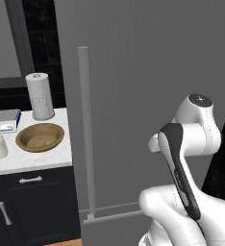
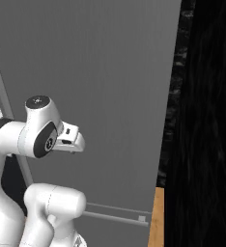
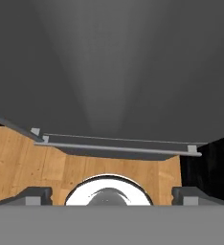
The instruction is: Grab a lemon wedge from the fridge and one ice cube from the ice bowl, and put them in the glass of lemonade.
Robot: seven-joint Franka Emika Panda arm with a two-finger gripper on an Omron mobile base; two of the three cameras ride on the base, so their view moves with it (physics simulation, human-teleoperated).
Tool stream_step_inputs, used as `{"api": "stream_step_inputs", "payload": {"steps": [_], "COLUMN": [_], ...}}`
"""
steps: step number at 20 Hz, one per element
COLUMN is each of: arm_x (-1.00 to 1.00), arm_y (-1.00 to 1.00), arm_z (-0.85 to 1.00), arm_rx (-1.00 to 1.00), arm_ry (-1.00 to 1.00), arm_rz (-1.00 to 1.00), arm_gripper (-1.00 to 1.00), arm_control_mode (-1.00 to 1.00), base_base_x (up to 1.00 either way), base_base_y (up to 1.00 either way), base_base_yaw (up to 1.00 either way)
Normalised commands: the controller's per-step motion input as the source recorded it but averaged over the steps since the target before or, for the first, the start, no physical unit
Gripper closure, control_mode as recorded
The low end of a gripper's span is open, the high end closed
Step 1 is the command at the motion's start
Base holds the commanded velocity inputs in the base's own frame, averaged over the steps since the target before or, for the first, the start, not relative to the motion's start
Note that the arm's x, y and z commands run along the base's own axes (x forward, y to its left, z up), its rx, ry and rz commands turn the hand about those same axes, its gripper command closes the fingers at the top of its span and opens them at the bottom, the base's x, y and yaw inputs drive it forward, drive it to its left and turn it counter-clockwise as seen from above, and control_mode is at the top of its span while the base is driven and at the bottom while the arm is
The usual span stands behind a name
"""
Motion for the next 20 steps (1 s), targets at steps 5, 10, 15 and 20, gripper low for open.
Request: {"api": "stream_step_inputs", "payload": {"steps": [5,10,15,20], "arm_x": [-0.35,-0.05,0.00,-0.03], "arm_y": [0.00,0.00,0.00,0.00], "arm_z": [-0.17,0.00,0.00,0.00], "arm_rx": [0.00,0.00,0.00,0.00], "arm_ry": [-0.04,-0.11,-0.04,-0.02], "arm_rz": [0.00,0.00,0.00,0.00], "arm_gripper": [-1.00,-1.00,-1.00,-1.00], "arm_control_mode": [-1.00,-1.00,-1.00,-1.00], "base_base_x": [0.00,0.00,0.00,0.00], "base_base_y": [0.00,0.00,0.00,0.00], "base_base_yaw": [0.00,0.00,0.00,0.00]}}
